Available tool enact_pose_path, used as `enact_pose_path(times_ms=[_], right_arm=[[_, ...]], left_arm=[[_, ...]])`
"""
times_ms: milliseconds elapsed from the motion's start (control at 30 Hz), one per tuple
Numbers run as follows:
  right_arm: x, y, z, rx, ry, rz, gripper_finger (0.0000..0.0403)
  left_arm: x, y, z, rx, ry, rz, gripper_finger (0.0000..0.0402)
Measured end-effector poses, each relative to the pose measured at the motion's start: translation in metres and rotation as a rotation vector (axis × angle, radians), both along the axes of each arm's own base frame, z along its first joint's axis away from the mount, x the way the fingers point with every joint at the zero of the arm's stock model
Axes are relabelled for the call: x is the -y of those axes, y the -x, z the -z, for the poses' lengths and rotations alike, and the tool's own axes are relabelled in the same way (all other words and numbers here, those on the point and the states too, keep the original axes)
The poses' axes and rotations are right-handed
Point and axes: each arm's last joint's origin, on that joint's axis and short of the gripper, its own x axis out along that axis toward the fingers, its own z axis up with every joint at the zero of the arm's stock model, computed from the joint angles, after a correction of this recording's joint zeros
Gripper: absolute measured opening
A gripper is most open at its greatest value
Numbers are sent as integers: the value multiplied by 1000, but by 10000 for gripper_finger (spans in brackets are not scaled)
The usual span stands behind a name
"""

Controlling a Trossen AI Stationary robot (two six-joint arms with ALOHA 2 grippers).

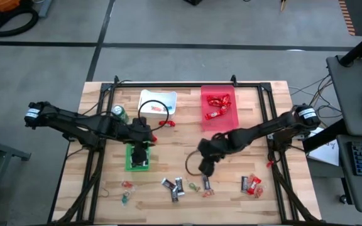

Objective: Organize candy in baskets
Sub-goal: Put the orange gummy into the white bin

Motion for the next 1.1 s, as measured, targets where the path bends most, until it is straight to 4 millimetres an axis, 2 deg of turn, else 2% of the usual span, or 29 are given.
enact_pose_path(times_ms=[133, 300, 467, 767, 1100], right_arm=[[-19, 23, -3, -230, 35, 35, 186], [-37, 58, -1, -522, -9, 185, 173], [-56, 89, 5, -658, -59, 332, 172], [-76, 135, 26, -727, -48, 522, 168], [-67, 146, 57, -653, 0, 575, 151]], left_arm=[[-1, 0, 1, 4, -26, -5, 74], [-1, 0, 3, -2, -29, -6, 75], [-1, -1, 3, 0, -29, -6, 75], [-1, -1, 6, -7, -30, -6, 75], [0, -2, 5, 8, -27, -6, 75]])
